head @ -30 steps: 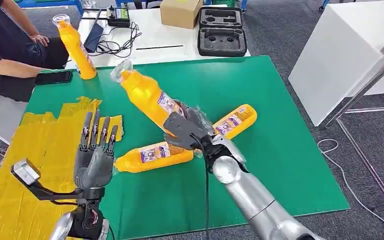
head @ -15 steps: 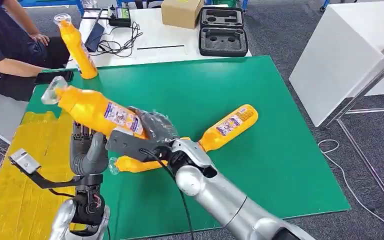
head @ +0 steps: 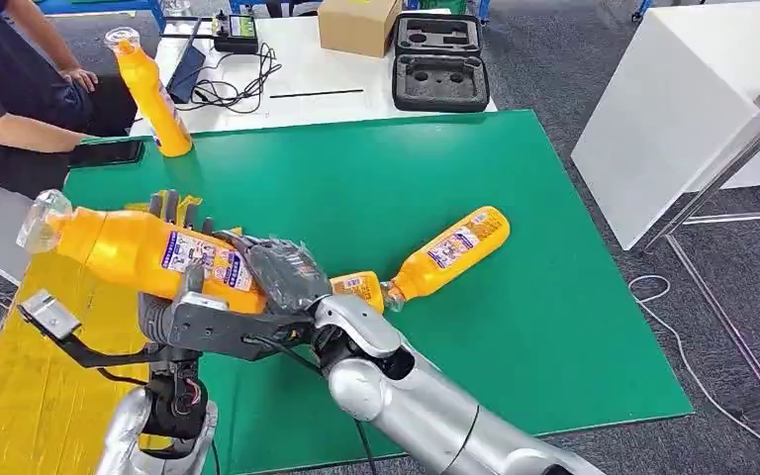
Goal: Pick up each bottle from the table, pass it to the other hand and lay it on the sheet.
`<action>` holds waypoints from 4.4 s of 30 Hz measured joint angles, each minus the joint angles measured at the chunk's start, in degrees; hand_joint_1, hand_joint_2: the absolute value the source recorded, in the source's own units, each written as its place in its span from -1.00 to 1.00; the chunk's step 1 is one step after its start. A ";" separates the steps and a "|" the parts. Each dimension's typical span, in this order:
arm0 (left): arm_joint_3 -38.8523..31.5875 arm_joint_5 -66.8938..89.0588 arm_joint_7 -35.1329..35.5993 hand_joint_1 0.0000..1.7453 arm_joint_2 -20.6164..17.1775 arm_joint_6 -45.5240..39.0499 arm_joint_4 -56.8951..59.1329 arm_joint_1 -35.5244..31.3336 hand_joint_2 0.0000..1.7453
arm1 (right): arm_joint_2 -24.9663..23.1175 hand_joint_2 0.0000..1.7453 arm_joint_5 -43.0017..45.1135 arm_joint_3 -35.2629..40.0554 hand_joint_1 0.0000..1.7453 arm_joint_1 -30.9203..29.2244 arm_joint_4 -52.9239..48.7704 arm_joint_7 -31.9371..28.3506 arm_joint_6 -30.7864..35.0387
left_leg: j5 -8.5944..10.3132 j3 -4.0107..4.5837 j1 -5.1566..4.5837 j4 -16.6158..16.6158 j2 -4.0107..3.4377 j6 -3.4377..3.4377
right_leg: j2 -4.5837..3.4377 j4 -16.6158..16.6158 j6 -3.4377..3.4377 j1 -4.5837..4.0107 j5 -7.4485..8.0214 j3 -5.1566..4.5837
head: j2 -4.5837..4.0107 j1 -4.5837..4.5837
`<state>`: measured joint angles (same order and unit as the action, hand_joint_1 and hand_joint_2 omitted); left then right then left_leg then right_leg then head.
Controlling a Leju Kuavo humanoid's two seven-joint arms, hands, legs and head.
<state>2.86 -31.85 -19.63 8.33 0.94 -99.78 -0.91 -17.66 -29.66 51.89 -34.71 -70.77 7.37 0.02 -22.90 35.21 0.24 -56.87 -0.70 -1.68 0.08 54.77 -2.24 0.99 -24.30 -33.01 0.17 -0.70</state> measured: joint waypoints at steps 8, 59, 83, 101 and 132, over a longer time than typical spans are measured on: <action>-0.44 0.11 -0.37 0.96 0.02 -0.68 -0.15 0.78 1.00 | -0.02 1.00 -0.37 0.48 1.00 0.02 0.00 -0.04 -0.61 | 0.00 0.00 0.00 0.00 -0.01 0.00 | -0.01 0.00 0.00 0.00 0.00 0.01 | 0.00 0.00; -13.05 30.18 -7.41 1.00 0.33 -24.97 -3.04 4.95 1.00 | -0.87 -1.00 -1.40 0.94 -1.00 -0.07 3.08 -5.20 -2.43 | 0.01 0.00 0.02 0.01 -0.02 0.02 | -0.01 0.00 0.01 -0.02 0.00 -0.04 | 0.00 0.02; -37.68 109.55 -6.69 1.00 -4.15 -40.68 27.06 -9.35 1.00 | 4.11 -1.00 -3.96 -5.07 -1.00 3.98 -13.64 -0.72 -6.62 | 0.07 0.06 0.01 0.00 -0.05 0.06 | -0.02 0.00 0.04 0.00 0.03 -0.16 | 0.00 0.04; -27.82 113.13 0.44 -1.00 -4.85 -40.72 34.88 -8.25 -1.00 | 2.64 -1.00 -3.89 -5.40 -1.00 3.31 -11.74 -3.52 -8.22 | 0.07 0.11 0.02 0.01 -0.03 0.07 | -0.02 0.01 0.03 -0.02 0.04 -0.15 | 0.02 0.02; -24.13 85.17 3.51 -1.00 -12.09 -40.44 48.31 -8.88 -1.00 | 2.82 1.00 -1.94 -5.05 -1.00 0.21 -3.22 -5.57 -9.55 | 0.09 0.11 0.03 0.02 -0.05 0.08 | -0.05 0.06 0.03 -0.03 0.04 -0.14 | 0.00 0.02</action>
<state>-21.26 53.33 -16.12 -3.76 -39.50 -51.46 -9.79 -14.84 -31.60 46.84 -34.50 -74.00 1.79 -9.53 -22.81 35.31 0.27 -56.85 -0.74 -1.60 0.04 54.83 -2.21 0.96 -24.26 -33.15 0.17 -0.68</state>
